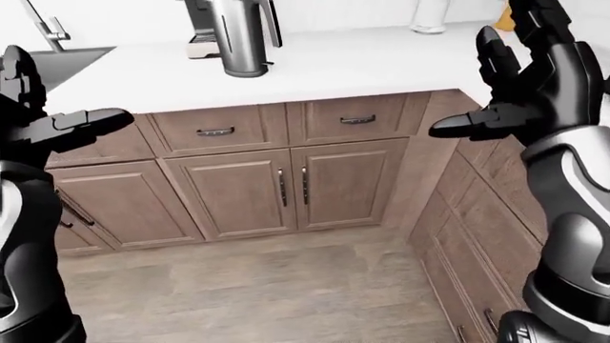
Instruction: Press down the lever to turn on the electric kettle.
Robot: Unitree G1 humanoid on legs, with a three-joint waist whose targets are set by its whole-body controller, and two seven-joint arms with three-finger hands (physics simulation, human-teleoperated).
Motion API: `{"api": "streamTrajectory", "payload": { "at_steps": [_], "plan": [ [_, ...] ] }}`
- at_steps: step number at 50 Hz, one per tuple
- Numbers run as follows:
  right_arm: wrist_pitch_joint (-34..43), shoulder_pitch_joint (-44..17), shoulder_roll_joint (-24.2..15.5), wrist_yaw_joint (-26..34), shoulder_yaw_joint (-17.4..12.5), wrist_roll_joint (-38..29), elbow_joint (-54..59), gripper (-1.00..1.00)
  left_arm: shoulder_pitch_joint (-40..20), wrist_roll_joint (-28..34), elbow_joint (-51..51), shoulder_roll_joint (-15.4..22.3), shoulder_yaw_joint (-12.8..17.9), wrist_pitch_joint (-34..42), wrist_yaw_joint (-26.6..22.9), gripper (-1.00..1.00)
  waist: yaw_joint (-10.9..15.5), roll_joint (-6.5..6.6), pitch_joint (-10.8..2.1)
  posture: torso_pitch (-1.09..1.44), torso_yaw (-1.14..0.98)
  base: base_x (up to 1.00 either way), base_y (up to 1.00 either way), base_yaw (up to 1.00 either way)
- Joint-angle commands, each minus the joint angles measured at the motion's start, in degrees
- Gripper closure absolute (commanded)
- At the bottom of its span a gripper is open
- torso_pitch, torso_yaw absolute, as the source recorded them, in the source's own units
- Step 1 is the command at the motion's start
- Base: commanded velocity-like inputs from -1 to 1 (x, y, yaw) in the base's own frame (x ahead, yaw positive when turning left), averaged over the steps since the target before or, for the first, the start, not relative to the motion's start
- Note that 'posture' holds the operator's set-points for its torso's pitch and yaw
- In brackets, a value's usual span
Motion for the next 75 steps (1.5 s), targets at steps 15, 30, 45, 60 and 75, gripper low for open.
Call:
{"api": "streamTrajectory", "payload": {
  "at_steps": [15,30,45,60,75],
  "plan": [
    [-1.19,-2.04,-0.69,0.67,-0.26,0.24,-1.41,-1.00,-0.98,0.56,-0.97,1.18,1.04,-1.47,-0.27,-1.00,0.70,-3.77,-0.63,0.00,0.00,0.08,0.07,0.00],
    [-0.14,-3.77,-1.57,0.64,-0.13,0.92,-1.39,-1.00,-1.24,0.87,-1.36,1.27,1.07,-1.26,-0.17,-1.00,-0.01,3.69,-1.73,0.00,0.00,0.11,0.01,0.00],
    [-0.11,-3.31,-1.46,0.98,-0.21,0.93,-1.94,-1.00,-0.87,0.84,-1.63,1.34,1.36,-1.22,-0.27,-1.00,0.88,-5.21,-0.88,0.00,0.00,0.12,0.03,0.00],
    [1.32,-4.44,-1.74,0.70,-0.37,1.67,-2.65,-1.00,-1.34,-1.91,-2.76,2.19,1.55,1.21,0.96,-1.00,0.52,0.98,-0.91,0.00,0.00,0.12,0.04,0.00],
    [1.32,-4.76,-2.18,0.67,-0.32,1.75,-2.37,-1.00,-1.29,-0.76,-2.31,1.98,1.66,0.44,0.66,-1.00,0.55,-3.52,-1.27,0.00,0.00,0.12,0.05,0.00]
  ]
}}
